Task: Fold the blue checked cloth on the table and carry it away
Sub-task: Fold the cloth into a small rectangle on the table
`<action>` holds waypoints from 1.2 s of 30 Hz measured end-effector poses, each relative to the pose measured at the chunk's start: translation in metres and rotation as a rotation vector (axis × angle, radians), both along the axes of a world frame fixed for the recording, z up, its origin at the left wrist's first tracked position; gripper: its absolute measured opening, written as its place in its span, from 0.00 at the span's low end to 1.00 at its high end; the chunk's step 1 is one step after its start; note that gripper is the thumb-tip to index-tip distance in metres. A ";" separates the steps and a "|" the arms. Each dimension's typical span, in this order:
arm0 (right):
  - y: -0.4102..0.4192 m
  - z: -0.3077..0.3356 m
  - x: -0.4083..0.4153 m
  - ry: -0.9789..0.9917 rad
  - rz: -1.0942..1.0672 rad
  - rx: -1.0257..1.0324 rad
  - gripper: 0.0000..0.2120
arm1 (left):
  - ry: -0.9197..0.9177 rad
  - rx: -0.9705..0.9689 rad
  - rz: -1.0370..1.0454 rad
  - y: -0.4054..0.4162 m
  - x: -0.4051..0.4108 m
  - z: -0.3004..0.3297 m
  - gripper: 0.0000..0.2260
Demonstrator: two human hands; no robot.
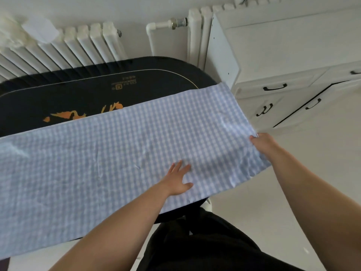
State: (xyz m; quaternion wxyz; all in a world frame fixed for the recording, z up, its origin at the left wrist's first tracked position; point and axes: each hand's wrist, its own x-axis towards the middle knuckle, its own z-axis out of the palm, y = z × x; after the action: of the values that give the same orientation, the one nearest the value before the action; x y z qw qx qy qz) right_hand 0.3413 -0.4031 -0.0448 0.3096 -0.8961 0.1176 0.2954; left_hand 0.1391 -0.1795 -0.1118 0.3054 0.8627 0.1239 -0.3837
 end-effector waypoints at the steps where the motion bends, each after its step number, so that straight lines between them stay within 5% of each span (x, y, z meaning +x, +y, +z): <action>1: -0.001 0.010 0.008 -0.009 0.050 0.024 0.16 | 0.010 -0.008 0.003 -0.007 0.007 0.002 0.35; 4: 0.012 0.040 0.025 0.156 0.200 0.297 0.19 | 0.062 -0.011 0.017 -0.017 0.016 0.003 0.37; 8: 0.061 0.054 0.026 0.441 0.400 0.503 0.36 | 0.023 -0.018 0.051 -0.015 0.011 0.007 0.33; 12: 0.124 0.078 -0.025 0.394 0.714 0.454 0.36 | 0.011 -0.535 0.828 0.007 0.006 0.035 0.20; 15: 0.161 0.091 -0.081 0.317 0.954 0.369 0.35 | -0.057 -0.962 1.272 0.045 -0.004 0.069 0.27; 17: 0.185 0.089 -0.124 0.260 1.119 0.326 0.36 | -0.150 -1.083 1.395 0.074 -0.014 0.091 0.32; 20: 0.219 0.070 -0.185 0.200 1.333 0.310 0.39 | -0.295 -0.894 1.448 0.116 -0.038 0.106 0.27; 23: 0.245 0.051 -0.229 0.315 1.394 0.370 0.38 | -0.376 -0.139 1.343 0.155 -0.072 0.079 0.16; 25: 0.260 0.037 -0.240 0.320 1.330 0.360 0.35 | -0.393 0.168 1.228 0.184 -0.101 0.059 0.15; 29: 0.275 -0.013 -0.221 -0.001 0.812 0.270 0.18 | -0.410 0.338 1.215 0.244 -0.162 0.038 0.16; 32: 0.265 -0.042 -0.206 -0.099 0.302 0.007 0.20 | -0.358 0.305 1.319 0.282 -0.199 0.022 0.15; 36: 0.255 -0.062 -0.208 0.088 -0.092 -0.147 0.29 | -0.221 0.142 1.492 0.315 -0.212 -0.001 0.16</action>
State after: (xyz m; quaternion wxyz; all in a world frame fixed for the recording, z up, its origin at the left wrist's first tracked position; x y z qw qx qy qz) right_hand 0.1337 -0.1479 -0.1071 0.2505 -0.8962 0.1934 0.3108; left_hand -0.0727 0.1350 -0.1130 0.4382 0.6011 0.6679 0.0223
